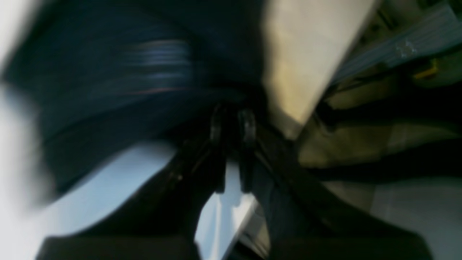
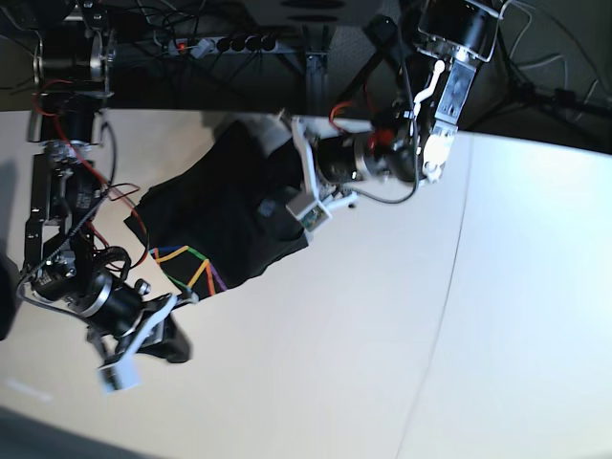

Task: Fold the T-shirt properly
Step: 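Fold the strip again, bringing the right gripper's end toward the left gripper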

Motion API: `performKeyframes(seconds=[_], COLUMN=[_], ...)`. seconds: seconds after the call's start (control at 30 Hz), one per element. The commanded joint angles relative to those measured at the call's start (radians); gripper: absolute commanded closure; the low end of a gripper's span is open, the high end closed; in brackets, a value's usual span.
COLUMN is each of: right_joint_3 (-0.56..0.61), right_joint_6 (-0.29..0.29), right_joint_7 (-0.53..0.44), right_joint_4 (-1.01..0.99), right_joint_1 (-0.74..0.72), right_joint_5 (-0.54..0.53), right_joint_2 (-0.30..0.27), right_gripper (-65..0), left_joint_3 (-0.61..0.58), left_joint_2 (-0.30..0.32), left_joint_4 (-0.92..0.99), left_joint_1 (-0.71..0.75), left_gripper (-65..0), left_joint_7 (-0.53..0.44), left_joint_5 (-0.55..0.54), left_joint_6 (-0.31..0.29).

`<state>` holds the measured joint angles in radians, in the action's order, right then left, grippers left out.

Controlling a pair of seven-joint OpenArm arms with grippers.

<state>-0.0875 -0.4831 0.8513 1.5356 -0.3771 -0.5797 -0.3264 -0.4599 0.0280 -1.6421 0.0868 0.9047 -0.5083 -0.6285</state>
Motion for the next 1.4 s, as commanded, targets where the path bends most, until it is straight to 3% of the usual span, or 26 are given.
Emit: performKeyframes(seconds=[0.0,0.1,0.33,0.5,0.77,0.93,1.03,1.2,1.37], right_joint_3=[0.001,0.024,0.166,0.237,0.238,0.238,0.238,0.238,0.238], right_joint_6=[-0.071,-0.071,-0.074,-0.074,-0.073,-0.072,-0.072,-0.072,-0.071], right_joint_7=[-0.05,-0.089,-0.078,-0.07,-0.068,-0.066,-0.066,-0.066,-0.093], right_joint_4=[-0.038,-0.209,-0.42,-0.418,-0.42,-0.422,-0.422,-0.422,-0.422], right_joint_1=[-0.051,-0.121,-0.163,-0.165,-0.164,-0.163,-0.163,-0.163,-0.163], right_joint_5=[0.018,0.067,0.064,0.064,0.066,0.068,0.068,0.065,0.064], right_joint_2=[-0.008,0.0,0.016,0.016,0.014,-0.02,-0.042,-0.047,-0.047], right_gripper=[0.0,0.0,0.0,0.0,0.0,0.0,0.0,0.0,0.0], left_joint_3=[-0.037,-0.111,-0.131,-0.124,-0.11,-0.11,-0.107,-0.07,0.034], left_joint_2=[-0.027,-0.078,-0.161,-0.158,-0.156,-0.121,-0.096,0.013,0.061], left_joint_4=[-0.018,-0.017,-0.01,-0.01,-0.089,-0.174,-0.211,-0.227,-0.242], left_joint_1=[-0.018,-0.021,-0.021,-0.04,-0.039,-0.04,-0.04,-0.06,-0.073], left_gripper=[-5.8,-5.8,-5.8,-5.8,-5.8,-5.8,-5.8,-5.8,-5.8], left_joint_7=[-0.042,-0.079,-0.085,-0.05,0.078,0.08,0.074,0.06,0.041], left_joint_5=[0.019,0.115,0.148,0.206,0.118,0.132,0.19,0.266,0.205], left_joint_6=[-0.008,0.045,0.049,0.054,0.06,0.06,0.093,0.127,0.146])
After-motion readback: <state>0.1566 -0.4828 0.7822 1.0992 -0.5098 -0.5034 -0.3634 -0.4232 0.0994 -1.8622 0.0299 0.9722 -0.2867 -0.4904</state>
